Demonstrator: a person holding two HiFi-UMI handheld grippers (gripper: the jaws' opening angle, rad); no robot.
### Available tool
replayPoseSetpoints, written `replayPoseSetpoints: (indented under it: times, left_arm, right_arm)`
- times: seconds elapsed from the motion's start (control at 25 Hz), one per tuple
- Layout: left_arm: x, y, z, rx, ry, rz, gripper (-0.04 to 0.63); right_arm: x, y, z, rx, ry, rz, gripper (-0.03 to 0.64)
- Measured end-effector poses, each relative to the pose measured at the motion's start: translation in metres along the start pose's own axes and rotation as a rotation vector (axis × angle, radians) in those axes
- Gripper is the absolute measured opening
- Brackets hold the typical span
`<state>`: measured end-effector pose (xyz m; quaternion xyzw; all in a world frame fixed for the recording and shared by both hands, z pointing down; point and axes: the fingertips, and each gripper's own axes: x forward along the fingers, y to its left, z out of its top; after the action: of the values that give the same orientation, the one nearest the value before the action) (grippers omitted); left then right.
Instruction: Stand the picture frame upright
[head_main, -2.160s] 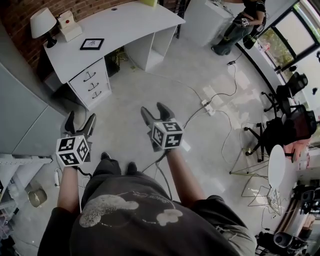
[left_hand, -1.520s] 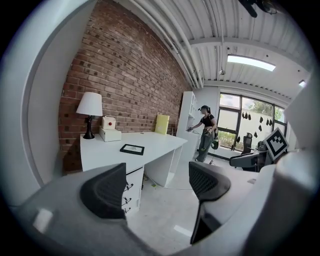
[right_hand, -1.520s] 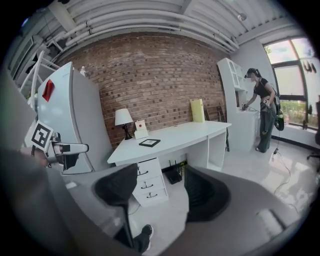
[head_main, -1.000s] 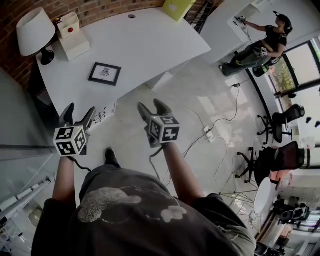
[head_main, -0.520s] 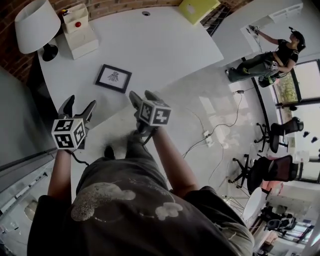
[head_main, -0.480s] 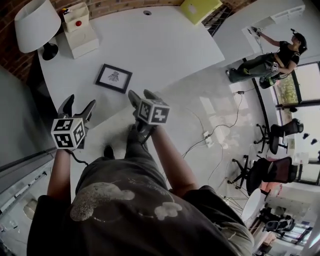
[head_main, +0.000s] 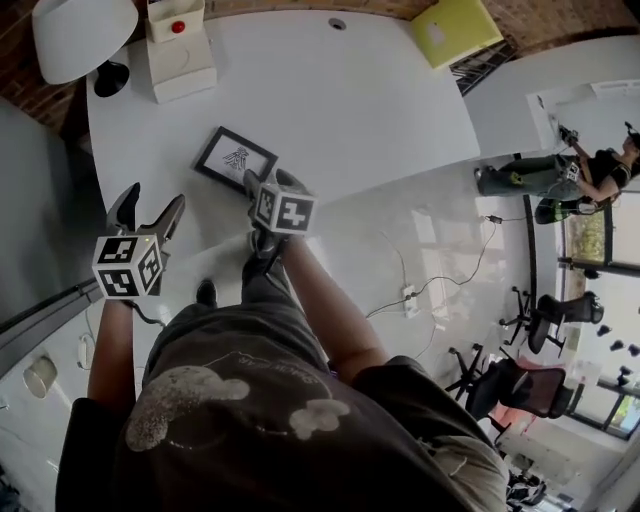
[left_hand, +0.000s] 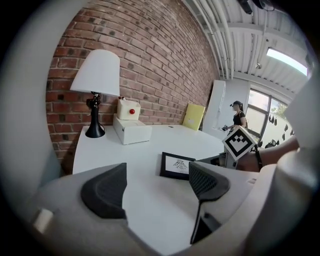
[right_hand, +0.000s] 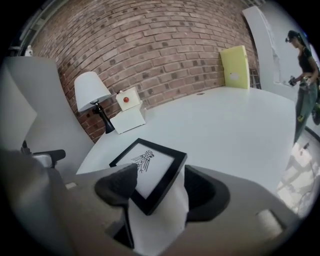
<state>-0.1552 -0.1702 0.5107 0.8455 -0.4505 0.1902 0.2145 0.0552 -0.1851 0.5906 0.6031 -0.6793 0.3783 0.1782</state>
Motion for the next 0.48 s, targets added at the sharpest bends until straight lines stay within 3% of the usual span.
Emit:
replayPoseSetpoints:
  times: [0.24,0.4,0.48]
  left_arm:
    - [0.002,0.011,-0.010,-0.049,0.019,0.044,0.380]
    - [0.005,0.014,-0.015,-0.067,0.023,0.037,0.380]
    - [0.005,0.014,-0.016,-0.072,0.026,0.032,0.380]
  right_arm:
    - [0.018,0.000,-0.004,0.023,0.049,0.006,0.273]
    - [0.020,-0.008,-0.005,0.001,0.068,-0.038,0.178]
    - [0.020,-0.011,-0.006,-0.007,0.080,-0.056,0.161]
